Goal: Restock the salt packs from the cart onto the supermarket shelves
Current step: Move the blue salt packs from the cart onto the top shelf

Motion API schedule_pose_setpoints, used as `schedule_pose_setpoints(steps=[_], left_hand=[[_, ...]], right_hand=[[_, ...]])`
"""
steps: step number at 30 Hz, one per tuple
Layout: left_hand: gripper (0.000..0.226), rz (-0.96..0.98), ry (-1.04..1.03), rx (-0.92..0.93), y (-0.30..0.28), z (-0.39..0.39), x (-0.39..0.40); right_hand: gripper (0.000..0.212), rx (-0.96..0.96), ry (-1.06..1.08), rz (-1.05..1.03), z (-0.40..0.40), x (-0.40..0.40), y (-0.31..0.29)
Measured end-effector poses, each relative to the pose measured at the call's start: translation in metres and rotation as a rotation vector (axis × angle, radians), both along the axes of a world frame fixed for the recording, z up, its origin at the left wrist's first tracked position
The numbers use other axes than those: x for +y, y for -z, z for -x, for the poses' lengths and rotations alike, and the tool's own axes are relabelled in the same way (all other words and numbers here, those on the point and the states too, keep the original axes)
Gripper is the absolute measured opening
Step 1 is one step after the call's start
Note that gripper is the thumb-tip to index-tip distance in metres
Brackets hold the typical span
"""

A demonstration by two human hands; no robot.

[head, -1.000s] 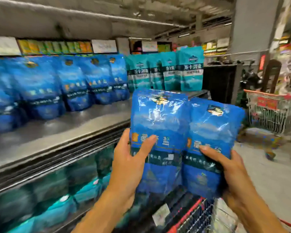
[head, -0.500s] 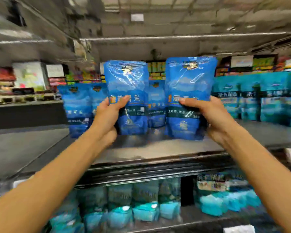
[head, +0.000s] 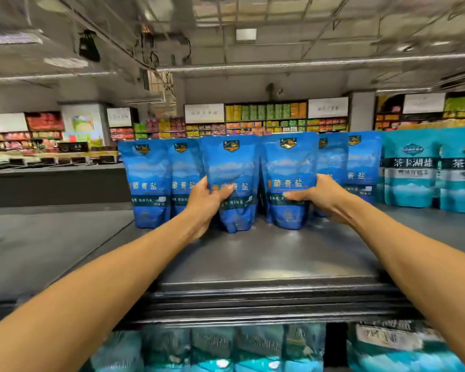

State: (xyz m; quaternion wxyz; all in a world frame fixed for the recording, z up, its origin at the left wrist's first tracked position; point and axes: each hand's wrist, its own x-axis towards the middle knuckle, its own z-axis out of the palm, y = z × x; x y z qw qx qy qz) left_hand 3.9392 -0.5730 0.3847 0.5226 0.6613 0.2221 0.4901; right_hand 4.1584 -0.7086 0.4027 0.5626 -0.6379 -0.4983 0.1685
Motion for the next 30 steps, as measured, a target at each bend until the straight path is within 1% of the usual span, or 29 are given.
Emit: schedule_pose_setpoints(steps=[1,2,4,6,8,11,14,17,20,21,22,25,26,28,29,30], left_hand=[[0.026,-0.103,-0.058,0.134,0.001,0.004,0.004],[0.035,-0.189,-0.102,0.277,0.002,0.009,0.007],[0.049,-0.304,-0.171,0.523,0.004,0.018,0.009],[0.054,-0.343,-0.214,0.629,0.005,0.020,0.006],[0.056,-0.312,-0.226,0.654,0.005,0.017,0.003],[0.055,-0.265,-0.204,0.650,0.002,0.007,-0.001],[0.060,-0.291,-0.203,0.657,-0.001,0.003,-0.001],[0.056,-0.335,-0.220,0.687,-0.001,0.002,0.000],[0.054,-0.360,-0.254,0.716,0.000,0.005,-0.002],[0.055,-0.368,-0.266,0.730,0.000,0.006,-0.002],[0.057,-0.380,-0.277,0.751,0.000,0.006,-0.002],[0.066,-0.380,-0.285,0.803,-0.004,0.008,-0.004],[0.072,-0.368,-0.285,0.816,-0.006,0.010,-0.006],[0.094,-0.337,-0.308,0.840,-0.008,0.015,-0.011],[0.099,-0.329,-0.325,0.833,-0.008,0.018,-0.016],[0.097,-0.321,-0.343,0.809,-0.010,0.022,-0.019]], right_hand=[[0.021,-0.079,0.019,0.054,-0.003,-0.003,-0.001],[0.028,-0.151,0.042,0.114,-0.005,-0.005,-0.001],[0.055,-0.254,0.108,0.239,-0.009,-0.008,0.001],[0.059,-0.269,0.178,0.282,-0.008,-0.009,0.002],[0.059,-0.245,0.205,0.296,-0.004,-0.006,0.005],[0.068,-0.182,0.212,0.279,0.002,0.003,0.006],[0.072,-0.125,0.214,0.260,0.006,0.013,0.009],[0.076,-0.113,0.219,0.263,0.009,0.016,0.008],[0.107,-0.112,0.225,0.292,0.014,0.012,0.008],[0.111,-0.123,0.227,0.303,0.016,0.010,0.008],[0.108,-0.135,0.229,0.315,0.016,0.008,0.008],[0.068,-0.171,0.239,0.340,0.015,0.001,0.005],[0.062,-0.183,0.239,0.339,0.015,-0.002,0.004],[0.057,-0.233,0.237,0.336,0.017,-0.010,0.003],[0.055,-0.269,0.242,0.331,0.019,-0.015,0.004],[0.053,-0.318,0.256,0.321,0.021,-0.022,0.006]])
